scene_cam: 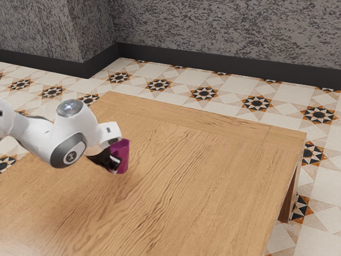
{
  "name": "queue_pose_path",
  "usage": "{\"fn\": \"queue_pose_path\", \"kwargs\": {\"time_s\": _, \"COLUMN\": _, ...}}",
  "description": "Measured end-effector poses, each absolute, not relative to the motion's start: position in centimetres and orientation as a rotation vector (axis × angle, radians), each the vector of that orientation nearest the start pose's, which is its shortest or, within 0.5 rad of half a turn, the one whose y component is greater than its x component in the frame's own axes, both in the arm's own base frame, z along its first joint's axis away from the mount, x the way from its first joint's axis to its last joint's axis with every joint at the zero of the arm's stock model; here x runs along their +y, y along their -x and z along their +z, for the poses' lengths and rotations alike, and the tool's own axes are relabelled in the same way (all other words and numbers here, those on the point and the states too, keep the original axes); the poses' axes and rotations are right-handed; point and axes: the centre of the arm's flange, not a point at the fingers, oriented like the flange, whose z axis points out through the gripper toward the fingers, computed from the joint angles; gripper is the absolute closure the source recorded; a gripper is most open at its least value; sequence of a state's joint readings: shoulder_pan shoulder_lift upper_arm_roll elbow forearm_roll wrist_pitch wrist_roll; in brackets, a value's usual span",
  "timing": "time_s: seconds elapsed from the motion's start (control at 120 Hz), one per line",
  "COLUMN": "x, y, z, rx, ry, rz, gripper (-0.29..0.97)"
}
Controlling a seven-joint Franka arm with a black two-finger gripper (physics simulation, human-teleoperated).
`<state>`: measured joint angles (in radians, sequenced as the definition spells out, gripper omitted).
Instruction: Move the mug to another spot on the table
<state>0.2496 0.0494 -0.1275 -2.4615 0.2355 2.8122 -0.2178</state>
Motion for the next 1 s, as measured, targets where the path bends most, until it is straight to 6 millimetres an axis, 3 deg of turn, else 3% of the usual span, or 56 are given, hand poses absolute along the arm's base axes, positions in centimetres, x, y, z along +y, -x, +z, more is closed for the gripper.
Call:
{"fn": "queue_pose_path", "kwargs": {"time_s": 0.075, "x": -2.9, "y": -50.6, "z": 30.7, "rx": 0.045, "ry": 3.040, "rz": -0.488, "gripper": 0.73}}
{"fn": "queue_pose_path", "kwargs": {"time_s": 0.142, "x": -5.4, "y": -50.4, "z": 30.7, "rx": 0.126, "ry": 3.045, "rz": -0.500, "gripper": 0.73}}
{"fn": "queue_pose_path", "kwargs": {"time_s": 0.192, "x": -4.7, "y": -50.5, "z": 30.7, "rx": 0.107, "ry": 3.043, "rz": -0.504, "gripper": 0.72}}
{"fn": "queue_pose_path", "kwargs": {"time_s": 0.308, "x": -0.2, "y": -50.6, "z": 30.1, "rx": -0.025, "ry": 3.037, "rz": -0.502, "gripper": 0.73}}
{"fn": "queue_pose_path", "kwargs": {"time_s": 0.367, "x": 0.8, "y": -50.1, "z": 29.4, "rx": -0.050, "ry": 3.039, "rz": -0.521, "gripper": 0.74}}
{"fn": "queue_pose_path", "kwargs": {"time_s": 0.45, "x": -0.7, "y": -49.8, "z": 29.1, "rx": 0.002, "ry": 3.048, "rz": -0.593, "gripper": 0.73}}
{"fn": "queue_pose_path", "kwargs": {"time_s": 0.55, "x": -2.8, "y": -49.5, "z": 27.3, "rx": 0.083, "ry": 3.069, "rz": -0.672, "gripper": 0.72}}
{"fn": "queue_pose_path", "kwargs": {"time_s": 0.9, "x": -3.4, "y": -49.9, "z": 26.6, "rx": 0.158, "ry": 3.057, "rz": -0.909, "gripper": 0.72}}
{"fn": "queue_pose_path", "kwargs": {"time_s": 1.0, "x": -3.5, "y": -48.5, "z": 25.9, "rx": 0.166, "ry": 3.063, "rz": -0.909, "gripper": 0.72}}
